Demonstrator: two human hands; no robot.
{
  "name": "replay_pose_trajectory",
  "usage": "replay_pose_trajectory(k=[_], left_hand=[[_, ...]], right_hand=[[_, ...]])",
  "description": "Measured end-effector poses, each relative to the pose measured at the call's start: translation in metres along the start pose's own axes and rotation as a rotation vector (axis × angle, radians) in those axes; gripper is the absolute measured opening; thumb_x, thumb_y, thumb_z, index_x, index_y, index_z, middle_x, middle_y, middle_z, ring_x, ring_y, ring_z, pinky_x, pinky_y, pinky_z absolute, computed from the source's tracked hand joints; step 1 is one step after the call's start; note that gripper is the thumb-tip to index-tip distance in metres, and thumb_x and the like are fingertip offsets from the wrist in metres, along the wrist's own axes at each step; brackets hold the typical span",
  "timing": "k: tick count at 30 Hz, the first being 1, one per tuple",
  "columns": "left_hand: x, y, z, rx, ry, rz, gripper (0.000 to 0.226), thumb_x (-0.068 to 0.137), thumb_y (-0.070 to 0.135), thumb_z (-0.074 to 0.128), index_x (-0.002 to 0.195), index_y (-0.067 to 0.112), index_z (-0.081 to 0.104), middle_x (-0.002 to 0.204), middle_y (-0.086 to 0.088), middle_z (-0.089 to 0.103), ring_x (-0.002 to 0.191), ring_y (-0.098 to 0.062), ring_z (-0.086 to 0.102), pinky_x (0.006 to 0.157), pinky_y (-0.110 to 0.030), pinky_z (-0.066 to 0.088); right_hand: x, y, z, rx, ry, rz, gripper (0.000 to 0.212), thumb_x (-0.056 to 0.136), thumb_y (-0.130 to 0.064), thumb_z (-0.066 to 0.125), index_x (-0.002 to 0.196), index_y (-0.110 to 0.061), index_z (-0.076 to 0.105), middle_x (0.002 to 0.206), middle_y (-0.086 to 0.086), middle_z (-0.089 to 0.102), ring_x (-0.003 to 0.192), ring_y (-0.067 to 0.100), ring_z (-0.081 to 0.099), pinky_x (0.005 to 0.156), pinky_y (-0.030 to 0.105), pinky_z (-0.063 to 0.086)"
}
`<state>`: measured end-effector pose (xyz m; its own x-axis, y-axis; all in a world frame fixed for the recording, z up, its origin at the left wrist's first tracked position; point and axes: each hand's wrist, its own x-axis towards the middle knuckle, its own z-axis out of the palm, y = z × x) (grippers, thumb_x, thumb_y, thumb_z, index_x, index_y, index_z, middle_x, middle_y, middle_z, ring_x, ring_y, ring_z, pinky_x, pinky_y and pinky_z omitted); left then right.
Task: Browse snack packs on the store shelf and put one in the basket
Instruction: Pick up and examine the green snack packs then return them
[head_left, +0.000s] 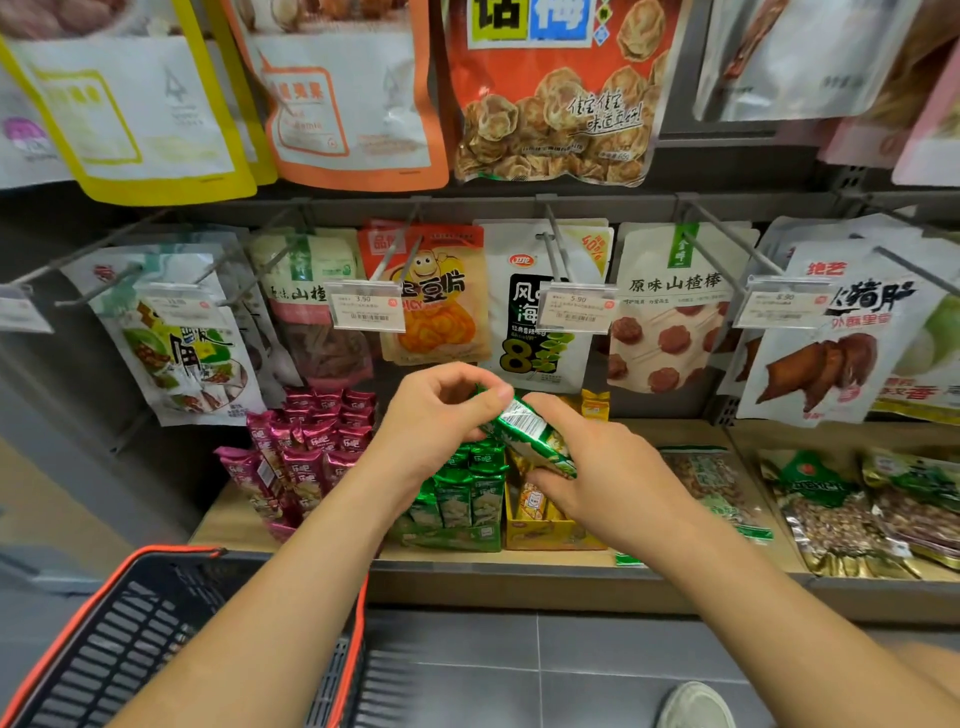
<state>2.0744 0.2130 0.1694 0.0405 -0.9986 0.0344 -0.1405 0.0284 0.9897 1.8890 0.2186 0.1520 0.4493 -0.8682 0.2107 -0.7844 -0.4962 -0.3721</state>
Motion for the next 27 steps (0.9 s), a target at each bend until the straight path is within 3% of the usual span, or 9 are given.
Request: replay_pose_trajectory(k=[4,8,12,15,17,22,24,27], left_hand=[[0.003,0.0,-0.002,-0.085,0.089,0.024,0.013,0.079,0.011,0.076,0.072,0.022,0.077,0.073,0.002,0.071,0.075,-0.014,0.066,0.071,-0.031,0.056],[0.005,0.002,-0.007,-0.237,0.132,0.014,0.017,0.076,0.002,0.076,0.068,0.016,0.078,0.07,-0.005,0.072,0.071,-0.017,0.069,0.067,-0.024,0.055],[0.01,-0.001,-0.017,-0.333,0.232,-0.029,0.02,0.079,0.001,0.072,0.067,0.016,0.078,0.07,-0.005,0.072,0.072,-0.015,0.069,0.068,-0.025,0.056],[0.012,-0.005,-0.018,-0.366,0.247,-0.007,0.014,0.083,0.009,0.072,0.077,0.019,0.079,0.077,-0.001,0.072,0.082,-0.014,0.069,0.075,-0.028,0.057],[0.012,-0.007,-0.014,-0.332,0.232,0.003,0.01,0.085,0.015,0.072,0.092,0.02,0.075,0.084,0.0,0.07,0.089,-0.015,0.067,0.083,-0.032,0.057],[0.014,-0.007,-0.012,-0.342,0.225,-0.095,0.048,0.083,0.017,0.074,0.127,0.015,0.053,0.116,-0.014,0.062,0.104,-0.018,0.066,0.082,-0.028,0.054],[0.013,-0.006,-0.011,-0.401,0.223,-0.111,0.053,0.082,0.016,0.075,0.129,0.011,0.049,0.112,-0.014,0.065,0.099,-0.017,0.068,0.079,-0.027,0.055],[0.01,-0.003,-0.007,-0.544,0.137,-0.152,0.039,0.08,0.021,0.074,0.113,0.008,0.058,0.091,-0.005,0.074,0.083,-0.014,0.072,0.069,-0.024,0.057]], right_hand=[[0.002,-0.001,0.003,0.105,-0.012,-0.001,0.063,0.088,-0.051,0.062,0.141,-0.042,0.028,0.108,-0.011,0.065,0.09,0.012,0.061,0.072,0.038,0.054],[0.005,0.004,-0.001,0.284,-0.138,0.058,0.053,0.086,-0.059,0.06,0.133,-0.04,0.042,0.099,-0.017,0.063,0.082,0.0,0.059,0.068,0.026,0.051],[0.004,0.01,-0.01,0.394,-0.299,0.082,0.034,0.088,-0.056,0.058,0.115,-0.035,0.058,0.093,-0.011,0.066,0.081,0.005,0.062,0.078,0.037,0.054],[0.004,0.006,-0.014,0.49,-0.268,0.066,0.03,0.093,-0.049,0.055,0.116,-0.03,0.061,0.1,-0.006,0.068,0.089,0.013,0.064,0.083,0.042,0.053],[0.004,0.003,-0.013,0.516,-0.233,0.071,0.031,0.092,-0.047,0.056,0.117,-0.029,0.062,0.101,-0.009,0.068,0.09,0.009,0.063,0.084,0.038,0.053],[0.001,-0.001,-0.006,0.604,-0.15,0.094,0.035,0.086,-0.048,0.064,0.115,-0.029,0.066,0.1,-0.012,0.07,0.089,0.001,0.063,0.081,0.029,0.052],[0.001,-0.003,-0.006,0.634,-0.127,0.096,0.037,0.085,-0.049,0.066,0.114,-0.027,0.067,0.101,-0.01,0.071,0.091,0.004,0.064,0.083,0.031,0.053],[0.003,-0.005,-0.004,0.672,-0.07,0.086,0.034,0.084,-0.045,0.069,0.113,-0.027,0.067,0.097,-0.009,0.072,0.088,0.006,0.066,0.079,0.03,0.055]])
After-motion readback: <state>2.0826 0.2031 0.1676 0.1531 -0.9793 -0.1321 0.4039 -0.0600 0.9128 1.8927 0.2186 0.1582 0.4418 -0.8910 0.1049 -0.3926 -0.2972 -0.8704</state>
